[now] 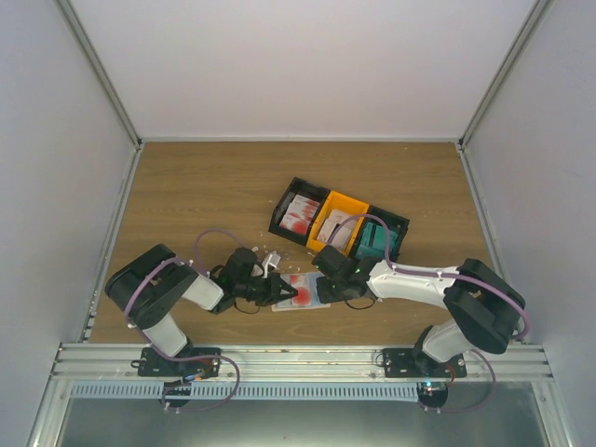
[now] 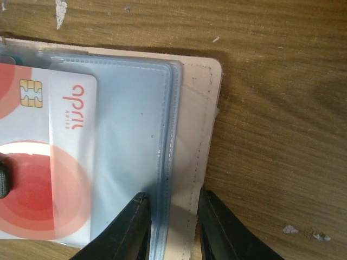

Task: Put the credit cards into the card holder
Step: Insert the credit card into the card holder.

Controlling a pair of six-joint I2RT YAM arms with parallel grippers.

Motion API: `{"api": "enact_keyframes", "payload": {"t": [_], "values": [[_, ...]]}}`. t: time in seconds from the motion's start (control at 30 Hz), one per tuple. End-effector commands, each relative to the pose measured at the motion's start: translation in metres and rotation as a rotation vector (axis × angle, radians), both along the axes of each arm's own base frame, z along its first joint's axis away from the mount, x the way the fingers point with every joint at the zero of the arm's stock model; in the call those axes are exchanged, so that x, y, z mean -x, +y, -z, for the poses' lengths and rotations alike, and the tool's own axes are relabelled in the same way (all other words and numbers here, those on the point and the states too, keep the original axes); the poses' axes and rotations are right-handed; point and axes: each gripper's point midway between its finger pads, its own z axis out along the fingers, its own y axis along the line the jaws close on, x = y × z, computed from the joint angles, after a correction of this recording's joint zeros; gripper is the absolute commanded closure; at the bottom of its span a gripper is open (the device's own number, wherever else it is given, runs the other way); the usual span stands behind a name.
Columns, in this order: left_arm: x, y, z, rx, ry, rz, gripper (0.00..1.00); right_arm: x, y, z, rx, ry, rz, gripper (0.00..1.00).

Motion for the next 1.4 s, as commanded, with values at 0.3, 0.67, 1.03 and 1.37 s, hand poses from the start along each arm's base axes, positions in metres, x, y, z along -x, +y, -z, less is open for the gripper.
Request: {"api": "enact_keyframes", "payload": {"t": [0.3, 0.67, 1.03, 1.37], "values": [[-0.004, -0.025, 0.001, -0.004, -0.046, 0.068, 0.92, 0.025, -0.005, 0.029, 0.016, 0.109, -0.02, 0.75], [0.006, -0.022, -0.002, -0.083, -0.11, 0.106, 0.73, 0.023, -0.008, 0.022, 0.009, 0.085, 0.004, 0.75], [0.012, -0.007, -0.017, -0.128, -0.148, 0.089, 0.52, 0.023, -0.009, 0.02, 0.005, 0.077, 0.003, 0.75], [0.003, 0.002, -0.014, -0.205, -0.19, 0.049, 0.58, 0.022, -0.008, 0.018, -0.004, 0.068, 0.001, 0.75]]}}
